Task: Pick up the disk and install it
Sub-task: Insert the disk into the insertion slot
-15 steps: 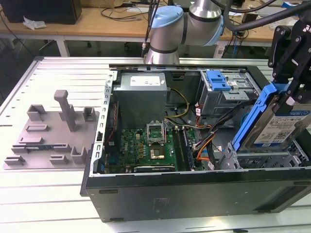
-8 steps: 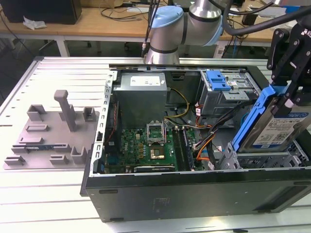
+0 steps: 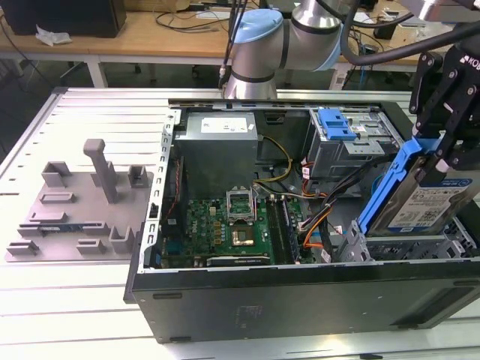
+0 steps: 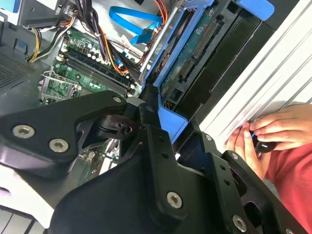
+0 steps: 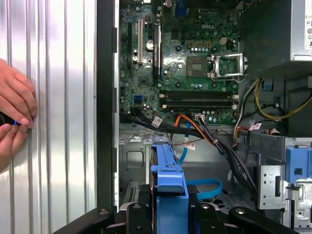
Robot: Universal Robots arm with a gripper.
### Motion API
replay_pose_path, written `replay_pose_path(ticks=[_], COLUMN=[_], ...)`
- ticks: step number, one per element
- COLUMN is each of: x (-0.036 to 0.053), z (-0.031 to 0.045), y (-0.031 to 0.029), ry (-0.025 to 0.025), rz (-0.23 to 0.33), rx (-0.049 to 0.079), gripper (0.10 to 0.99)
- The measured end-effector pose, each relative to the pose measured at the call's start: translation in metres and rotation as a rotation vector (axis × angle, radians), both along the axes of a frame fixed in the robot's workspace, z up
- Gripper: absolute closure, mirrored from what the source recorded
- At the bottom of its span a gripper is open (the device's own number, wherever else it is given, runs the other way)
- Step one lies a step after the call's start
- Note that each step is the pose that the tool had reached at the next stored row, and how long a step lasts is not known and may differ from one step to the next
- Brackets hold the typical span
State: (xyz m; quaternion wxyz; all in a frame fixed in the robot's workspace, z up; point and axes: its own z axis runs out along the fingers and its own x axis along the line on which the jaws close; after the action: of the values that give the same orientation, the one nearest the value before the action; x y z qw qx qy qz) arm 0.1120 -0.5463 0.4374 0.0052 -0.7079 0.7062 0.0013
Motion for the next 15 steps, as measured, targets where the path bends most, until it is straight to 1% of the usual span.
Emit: replay_pose_path(ticks=[3,9,15], x=[0.0,0.0,0.0], z=[-0.0038,-0.0083,-0.0146], y=[-0.0006,-0.0015,-0.0031], ry=[0.0,0.0,0.0], rz=[-0.001,-0.001,-0.002], rx=[0.0,0.0,0.0], gripper=[0.718,0.718,0.718])
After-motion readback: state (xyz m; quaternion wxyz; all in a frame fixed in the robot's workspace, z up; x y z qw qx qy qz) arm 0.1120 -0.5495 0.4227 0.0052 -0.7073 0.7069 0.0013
